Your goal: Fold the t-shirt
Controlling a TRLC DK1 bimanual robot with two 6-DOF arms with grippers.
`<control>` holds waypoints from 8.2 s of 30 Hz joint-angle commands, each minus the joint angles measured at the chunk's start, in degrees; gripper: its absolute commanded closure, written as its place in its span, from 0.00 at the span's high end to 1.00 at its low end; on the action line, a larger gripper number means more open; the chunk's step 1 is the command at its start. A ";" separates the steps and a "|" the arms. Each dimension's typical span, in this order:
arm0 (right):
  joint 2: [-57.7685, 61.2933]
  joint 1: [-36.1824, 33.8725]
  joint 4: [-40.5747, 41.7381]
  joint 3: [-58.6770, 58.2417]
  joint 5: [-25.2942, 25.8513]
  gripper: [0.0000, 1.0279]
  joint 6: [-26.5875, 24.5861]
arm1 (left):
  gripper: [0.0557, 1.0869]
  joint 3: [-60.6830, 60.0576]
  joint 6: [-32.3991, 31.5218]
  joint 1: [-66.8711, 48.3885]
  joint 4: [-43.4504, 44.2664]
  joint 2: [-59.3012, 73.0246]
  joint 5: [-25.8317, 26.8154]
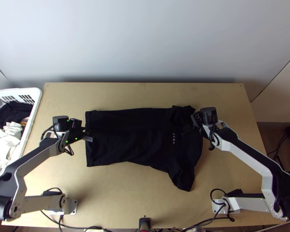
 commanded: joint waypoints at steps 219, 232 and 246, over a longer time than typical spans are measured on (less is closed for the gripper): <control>30.37 7.31 -42.28 47.22 -13.35 0.97 -5.36 | 0.87 54.00 -0.42 2.64 -49.74 35.99 -0.54; 31.25 4.85 -40.17 45.55 -13.35 0.97 -5.54 | 0.79 58.22 -1.47 -1.40 -51.24 40.82 -2.12; 32.48 3.79 -39.47 45.02 -13.35 0.97 -5.71 | 0.04 61.56 -2.62 -1.58 -54.93 38.71 5.18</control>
